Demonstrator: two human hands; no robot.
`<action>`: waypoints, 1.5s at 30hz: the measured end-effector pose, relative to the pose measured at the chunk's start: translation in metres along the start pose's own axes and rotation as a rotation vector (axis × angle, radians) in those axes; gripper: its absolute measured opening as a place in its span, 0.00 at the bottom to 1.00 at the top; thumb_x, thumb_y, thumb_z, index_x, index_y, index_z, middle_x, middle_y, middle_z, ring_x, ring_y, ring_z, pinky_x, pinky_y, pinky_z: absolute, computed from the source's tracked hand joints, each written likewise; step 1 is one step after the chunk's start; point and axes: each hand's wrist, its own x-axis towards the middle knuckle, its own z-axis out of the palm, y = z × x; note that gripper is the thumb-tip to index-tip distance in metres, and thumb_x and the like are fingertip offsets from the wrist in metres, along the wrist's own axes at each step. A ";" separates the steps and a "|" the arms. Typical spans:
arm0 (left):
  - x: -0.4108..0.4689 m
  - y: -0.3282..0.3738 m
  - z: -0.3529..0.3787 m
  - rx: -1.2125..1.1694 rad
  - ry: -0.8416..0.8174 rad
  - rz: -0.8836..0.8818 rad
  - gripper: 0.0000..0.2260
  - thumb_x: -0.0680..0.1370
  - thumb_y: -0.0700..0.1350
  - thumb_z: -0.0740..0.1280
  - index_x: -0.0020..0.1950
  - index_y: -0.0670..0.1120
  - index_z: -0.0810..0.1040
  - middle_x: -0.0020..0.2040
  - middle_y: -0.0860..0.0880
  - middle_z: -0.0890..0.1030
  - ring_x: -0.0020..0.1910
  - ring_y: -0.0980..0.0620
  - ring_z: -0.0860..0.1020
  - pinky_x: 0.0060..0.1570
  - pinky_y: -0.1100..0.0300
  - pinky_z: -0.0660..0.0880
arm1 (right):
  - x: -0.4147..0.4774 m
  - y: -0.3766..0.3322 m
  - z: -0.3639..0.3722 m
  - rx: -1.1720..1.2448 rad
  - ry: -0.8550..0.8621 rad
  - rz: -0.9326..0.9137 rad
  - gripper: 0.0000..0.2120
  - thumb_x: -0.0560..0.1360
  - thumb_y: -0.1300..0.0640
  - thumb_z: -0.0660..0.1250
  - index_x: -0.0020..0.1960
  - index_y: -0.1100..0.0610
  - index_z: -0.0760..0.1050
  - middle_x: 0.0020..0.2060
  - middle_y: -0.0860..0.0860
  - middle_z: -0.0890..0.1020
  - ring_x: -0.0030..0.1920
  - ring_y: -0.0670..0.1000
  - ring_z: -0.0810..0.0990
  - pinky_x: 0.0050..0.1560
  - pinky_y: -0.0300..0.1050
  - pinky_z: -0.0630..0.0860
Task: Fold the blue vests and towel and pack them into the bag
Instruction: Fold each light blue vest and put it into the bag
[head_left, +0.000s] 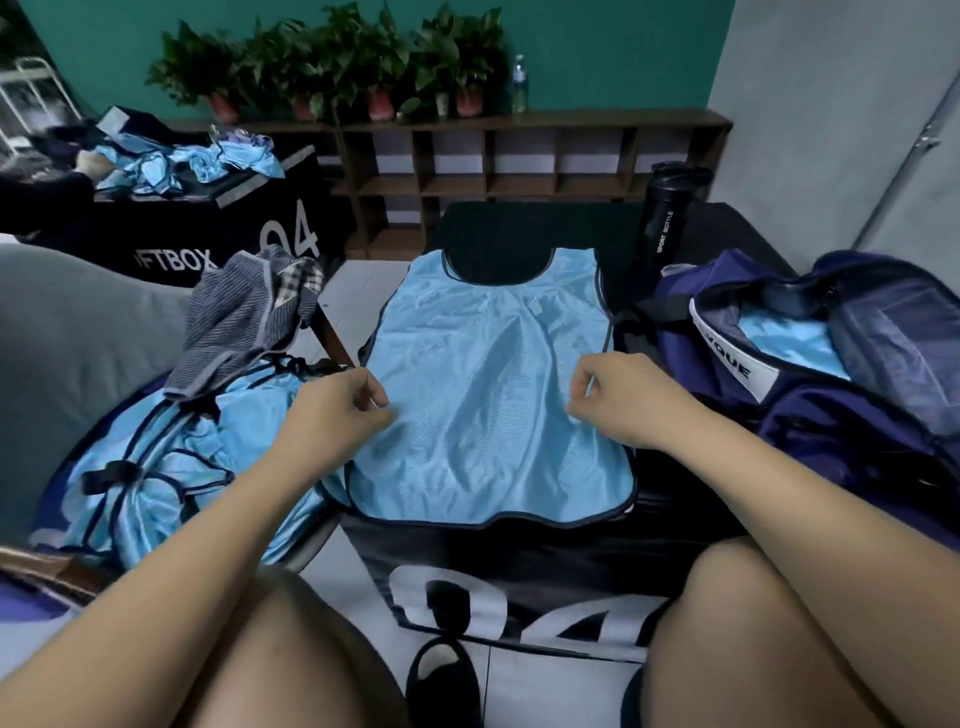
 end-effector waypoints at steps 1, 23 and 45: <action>-0.006 -0.003 -0.002 0.009 0.010 -0.031 0.08 0.76 0.48 0.77 0.43 0.52 0.79 0.38 0.53 0.82 0.38 0.55 0.79 0.36 0.58 0.71 | -0.005 0.003 0.004 -0.005 0.027 0.022 0.05 0.75 0.50 0.71 0.42 0.47 0.78 0.43 0.44 0.82 0.43 0.47 0.81 0.45 0.48 0.79; -0.037 -0.031 -0.025 -0.187 0.084 -0.431 0.10 0.76 0.45 0.74 0.39 0.43 0.77 0.32 0.45 0.78 0.32 0.47 0.72 0.32 0.57 0.67 | -0.045 0.054 0.012 -0.002 -0.110 0.193 0.08 0.77 0.54 0.69 0.44 0.59 0.75 0.34 0.53 0.86 0.26 0.51 0.84 0.35 0.46 0.79; -0.046 0.065 0.038 0.075 -0.011 0.340 0.07 0.76 0.53 0.72 0.47 0.56 0.74 0.37 0.56 0.78 0.37 0.57 0.76 0.38 0.52 0.76 | -0.046 0.053 0.010 0.404 -0.054 0.179 0.07 0.76 0.57 0.73 0.43 0.60 0.81 0.33 0.52 0.84 0.28 0.47 0.76 0.31 0.38 0.71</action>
